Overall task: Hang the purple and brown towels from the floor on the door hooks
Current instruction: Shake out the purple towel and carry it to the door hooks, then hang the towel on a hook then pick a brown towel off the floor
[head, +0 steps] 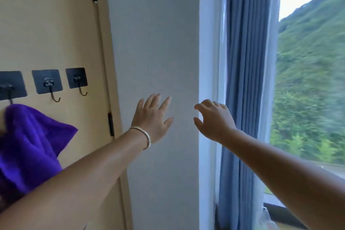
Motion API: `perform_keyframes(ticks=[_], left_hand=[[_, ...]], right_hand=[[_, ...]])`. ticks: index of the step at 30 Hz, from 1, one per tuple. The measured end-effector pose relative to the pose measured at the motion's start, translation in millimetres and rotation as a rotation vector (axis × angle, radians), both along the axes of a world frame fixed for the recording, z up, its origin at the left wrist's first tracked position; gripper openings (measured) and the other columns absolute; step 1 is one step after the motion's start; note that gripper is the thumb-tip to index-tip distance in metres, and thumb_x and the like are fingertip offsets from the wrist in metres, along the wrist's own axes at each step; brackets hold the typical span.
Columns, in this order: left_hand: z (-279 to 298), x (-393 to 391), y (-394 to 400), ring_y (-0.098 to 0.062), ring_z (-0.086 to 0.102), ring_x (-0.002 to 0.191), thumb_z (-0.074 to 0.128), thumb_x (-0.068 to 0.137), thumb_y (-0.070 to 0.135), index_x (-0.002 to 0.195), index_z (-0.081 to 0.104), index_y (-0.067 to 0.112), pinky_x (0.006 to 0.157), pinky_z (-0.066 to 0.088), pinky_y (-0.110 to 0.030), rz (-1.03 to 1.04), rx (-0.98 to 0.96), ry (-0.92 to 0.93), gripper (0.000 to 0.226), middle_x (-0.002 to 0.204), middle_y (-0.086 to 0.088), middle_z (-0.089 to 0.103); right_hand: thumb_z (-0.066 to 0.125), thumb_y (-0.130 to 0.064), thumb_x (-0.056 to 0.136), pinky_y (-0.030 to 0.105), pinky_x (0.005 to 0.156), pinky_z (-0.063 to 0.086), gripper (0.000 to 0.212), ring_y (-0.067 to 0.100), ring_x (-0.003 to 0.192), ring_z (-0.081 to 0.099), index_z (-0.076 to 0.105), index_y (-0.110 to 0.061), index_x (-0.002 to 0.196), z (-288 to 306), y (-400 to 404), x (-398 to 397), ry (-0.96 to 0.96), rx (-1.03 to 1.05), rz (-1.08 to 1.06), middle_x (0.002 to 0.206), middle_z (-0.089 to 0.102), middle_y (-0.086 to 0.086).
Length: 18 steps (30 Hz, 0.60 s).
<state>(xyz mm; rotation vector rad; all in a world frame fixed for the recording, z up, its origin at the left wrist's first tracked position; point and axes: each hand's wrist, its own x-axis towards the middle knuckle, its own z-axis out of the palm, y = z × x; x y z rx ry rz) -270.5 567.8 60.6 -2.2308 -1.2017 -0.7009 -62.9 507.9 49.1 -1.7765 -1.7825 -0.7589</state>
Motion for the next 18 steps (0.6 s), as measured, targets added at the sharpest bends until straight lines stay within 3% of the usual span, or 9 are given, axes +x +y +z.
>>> perform_keyframes(ticks=[9, 18], left_hand=[[-7, 214, -88, -0.024, 0.010, 0.145, 0.030, 0.094, 0.058, 0.151, 0.006, 0.027, 0.116, 0.012, -0.048, -0.475, 0.016, 0.042, 0.069, 0.157, -0.007, 0.015], [-9, 404, -262, -0.025, 0.012, 0.145, 0.032, 0.093, 0.059, 0.151, 0.010, 0.028, 0.116, 0.013, -0.048, -0.906, -0.015, 0.039, 0.070, 0.158, -0.008, 0.016]], right_hand=[[0.055, -0.044, 0.085, 0.035, 0.091, 0.039, 0.040, 0.026, 0.110, 0.055, 0.057, -0.024, 0.120, -5, -172, 156, 0.031, -0.017, -0.466, 0.119, 0.058, 0.004], [0.054, -0.040, 0.087, 0.041, 0.096, 0.041, 0.044, 0.024, 0.112, 0.054, 0.054, -0.021, 0.126, -14, -402, 271, 0.079, -0.031, -0.866, 0.124, 0.057, 0.003]])
